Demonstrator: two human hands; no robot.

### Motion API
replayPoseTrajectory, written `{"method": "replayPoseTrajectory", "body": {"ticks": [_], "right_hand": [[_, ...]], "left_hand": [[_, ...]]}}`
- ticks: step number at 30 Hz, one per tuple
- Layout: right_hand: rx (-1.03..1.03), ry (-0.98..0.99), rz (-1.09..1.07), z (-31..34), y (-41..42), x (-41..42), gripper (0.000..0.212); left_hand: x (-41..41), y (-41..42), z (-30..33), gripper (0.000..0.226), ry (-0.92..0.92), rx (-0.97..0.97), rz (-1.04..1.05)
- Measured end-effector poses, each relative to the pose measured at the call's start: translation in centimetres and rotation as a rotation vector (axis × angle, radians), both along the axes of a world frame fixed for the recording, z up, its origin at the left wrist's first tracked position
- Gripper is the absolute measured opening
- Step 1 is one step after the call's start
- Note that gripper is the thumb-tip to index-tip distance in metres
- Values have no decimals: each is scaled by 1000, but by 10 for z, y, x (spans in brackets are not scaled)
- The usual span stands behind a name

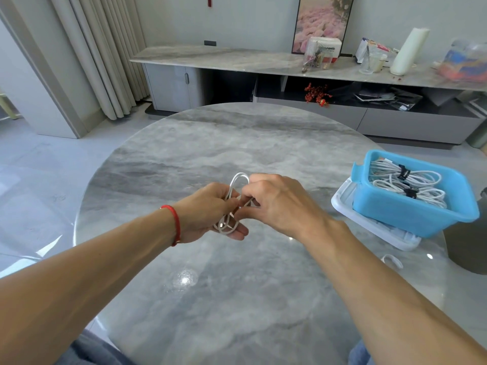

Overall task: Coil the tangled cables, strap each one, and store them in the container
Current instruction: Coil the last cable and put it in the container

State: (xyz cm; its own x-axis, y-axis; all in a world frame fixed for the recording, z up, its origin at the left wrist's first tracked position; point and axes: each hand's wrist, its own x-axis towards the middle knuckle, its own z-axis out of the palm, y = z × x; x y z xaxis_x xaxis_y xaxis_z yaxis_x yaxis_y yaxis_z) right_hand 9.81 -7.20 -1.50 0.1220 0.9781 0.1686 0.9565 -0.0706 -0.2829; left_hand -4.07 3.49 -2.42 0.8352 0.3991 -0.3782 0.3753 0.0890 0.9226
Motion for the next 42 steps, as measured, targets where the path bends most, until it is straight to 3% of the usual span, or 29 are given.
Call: {"method": "replayPoseTrajectory", "body": {"ticks": [6, 9, 14, 18, 24, 28, 34, 42], "right_hand": [[67, -19, -64, 0, 0, 0, 35], [67, 65, -63, 3, -1, 1, 33], [77, 192, -101, 12, -8, 18, 21], [32, 115, -204, 13, -13, 31, 11], [166, 476, -248, 12, -7, 20, 11], [235, 705, -330, 10, -2, 13, 12], [327, 955, -390, 7, 2, 4, 7], [366, 848, -394, 8, 2, 1, 10]], "left_hand": [[-2, 2, 1, 21, 31, 0, -94], [-2, 3, 3, 14, 43, -34, -137], [-2, 13, 2, 20, 54, -21, -37], [-2, 15, 1, 23, 80, 38, -38], [3, 11, -6, 35, 25, 158, 40], [7, 11, -4, 59, -82, 185, 48], [11, 5, -4, 41, -129, 250, 29], [10, -1, 1, 34, -128, 241, 0]]}}
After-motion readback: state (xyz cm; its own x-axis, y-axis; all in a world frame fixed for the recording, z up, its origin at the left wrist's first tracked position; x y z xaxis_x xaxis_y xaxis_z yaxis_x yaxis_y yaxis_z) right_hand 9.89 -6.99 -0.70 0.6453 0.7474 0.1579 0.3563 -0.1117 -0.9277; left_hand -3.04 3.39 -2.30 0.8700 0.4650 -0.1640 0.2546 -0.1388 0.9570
